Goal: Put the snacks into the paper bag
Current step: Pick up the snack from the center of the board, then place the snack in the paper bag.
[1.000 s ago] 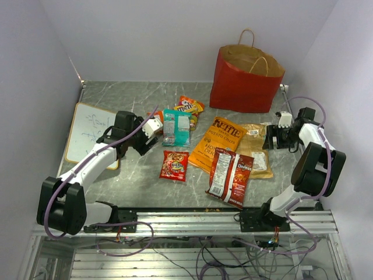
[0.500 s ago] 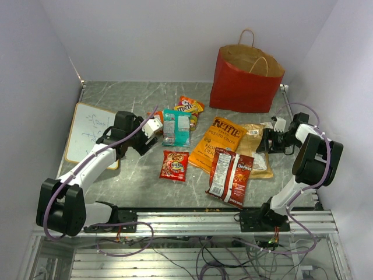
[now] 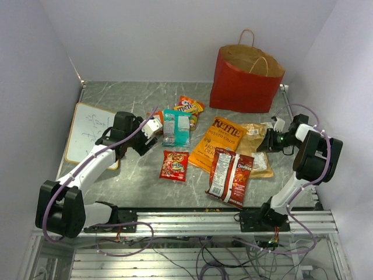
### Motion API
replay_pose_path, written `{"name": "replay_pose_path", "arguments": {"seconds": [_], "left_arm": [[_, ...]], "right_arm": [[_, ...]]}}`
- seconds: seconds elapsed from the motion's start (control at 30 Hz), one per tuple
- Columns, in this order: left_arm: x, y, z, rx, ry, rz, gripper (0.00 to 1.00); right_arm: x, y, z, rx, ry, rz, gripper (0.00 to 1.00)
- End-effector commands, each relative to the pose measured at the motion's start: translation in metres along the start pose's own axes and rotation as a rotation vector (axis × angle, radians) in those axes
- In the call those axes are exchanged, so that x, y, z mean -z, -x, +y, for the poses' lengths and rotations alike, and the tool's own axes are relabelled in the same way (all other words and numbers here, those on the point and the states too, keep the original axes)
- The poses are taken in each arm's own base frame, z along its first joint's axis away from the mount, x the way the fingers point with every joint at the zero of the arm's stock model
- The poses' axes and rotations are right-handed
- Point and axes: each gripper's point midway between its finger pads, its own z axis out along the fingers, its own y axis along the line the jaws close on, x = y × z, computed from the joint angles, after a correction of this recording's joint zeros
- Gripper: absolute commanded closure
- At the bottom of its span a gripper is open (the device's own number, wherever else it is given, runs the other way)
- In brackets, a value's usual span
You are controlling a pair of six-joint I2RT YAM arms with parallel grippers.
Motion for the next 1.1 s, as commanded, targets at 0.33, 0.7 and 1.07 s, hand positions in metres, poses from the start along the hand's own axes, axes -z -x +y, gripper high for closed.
{"name": "replay_pose_path", "arguments": {"seconds": [0.33,0.7,1.07], "left_arm": [[0.007,0.015,-0.003,-0.041,-0.003,-0.072,0.16],[0.011,0.020,-0.005,-0.049,-0.008,-0.099,0.16],[0.013,0.022,-0.007,-0.059,-0.011,-0.114,0.16]], "right_arm": [[0.066,0.055,0.044,0.191,0.048,-0.126,1.00],[0.160,0.102,0.079,0.415,-0.181,-0.241,1.00],[0.288,0.157,0.094,0.495,-0.656,-0.460,1.00]]}}
